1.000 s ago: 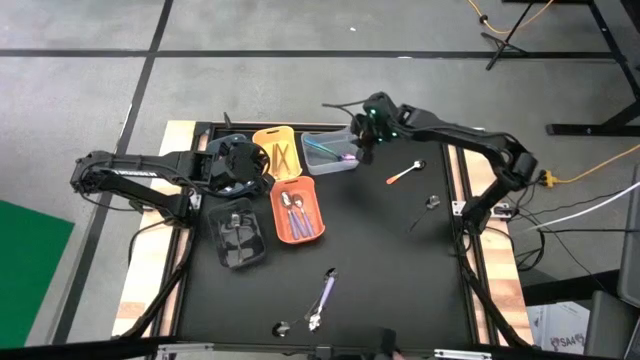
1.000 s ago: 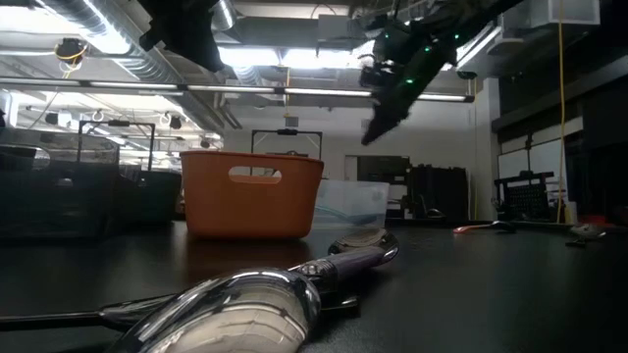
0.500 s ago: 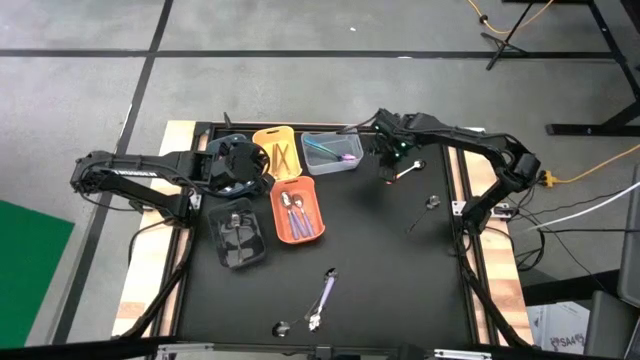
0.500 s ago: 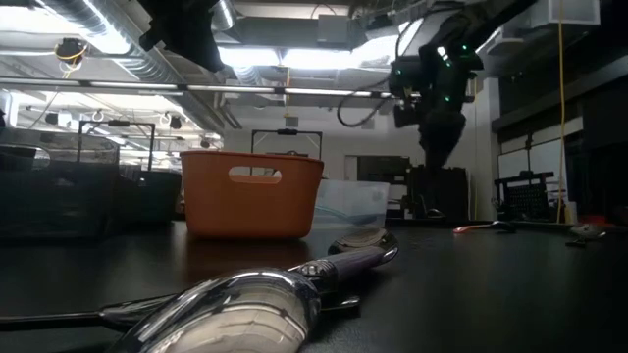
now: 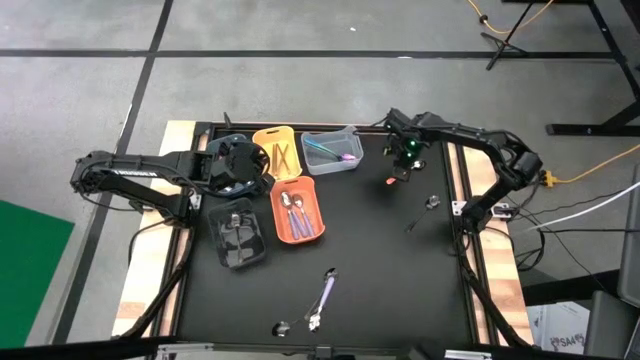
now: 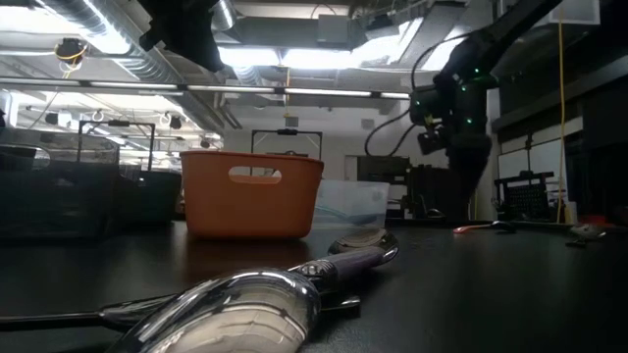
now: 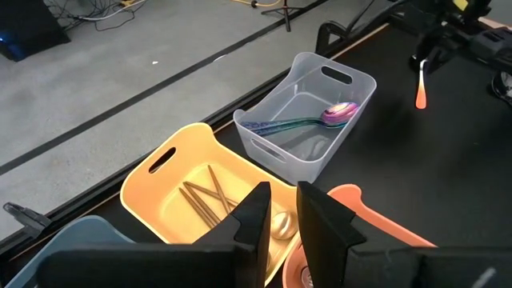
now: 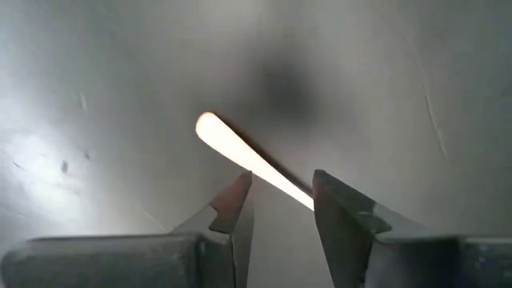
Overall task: Sort silverware by color (type)
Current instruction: Put the orange spoon into the blue bin
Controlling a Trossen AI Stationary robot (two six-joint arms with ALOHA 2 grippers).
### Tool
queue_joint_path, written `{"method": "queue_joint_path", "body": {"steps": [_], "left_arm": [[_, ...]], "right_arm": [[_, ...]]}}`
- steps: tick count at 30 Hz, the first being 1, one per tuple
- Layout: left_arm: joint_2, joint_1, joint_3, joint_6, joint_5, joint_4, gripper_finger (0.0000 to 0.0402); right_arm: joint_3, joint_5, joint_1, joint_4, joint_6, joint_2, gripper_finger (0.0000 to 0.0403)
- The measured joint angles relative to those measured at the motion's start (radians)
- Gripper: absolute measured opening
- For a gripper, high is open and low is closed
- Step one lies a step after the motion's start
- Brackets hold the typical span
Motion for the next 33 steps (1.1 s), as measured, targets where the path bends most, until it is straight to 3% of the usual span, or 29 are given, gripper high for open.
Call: {"method": "queue_joint_path", "body": {"steps": [6,14,22,33], "left_arm": [[0.000,0.000,0.000,-0.001,0.000,0.000,0.0057],[0.000,0.000,0.000,-0.003,0.000,0.000,0.0057],[0.000,0.000,0.000,-0.002,0.000,0.000,0.0057],[0.000,0.000,0.000,-0.002,0.000,0.000,0.0057]], "right_arm": [[-0.047,0.006,-0.036,-0.009,-0.081,0.000,0.0117],[-0.116,0.122,-0.034,0.033,-0.250,0.000,0.0117],[-0.179,0.212,-0.033,0.095,-0.290,0.001,0.0117],[-0.183,0.215,-0.033,0.144,-0.289,0.001,0.0117]]}}
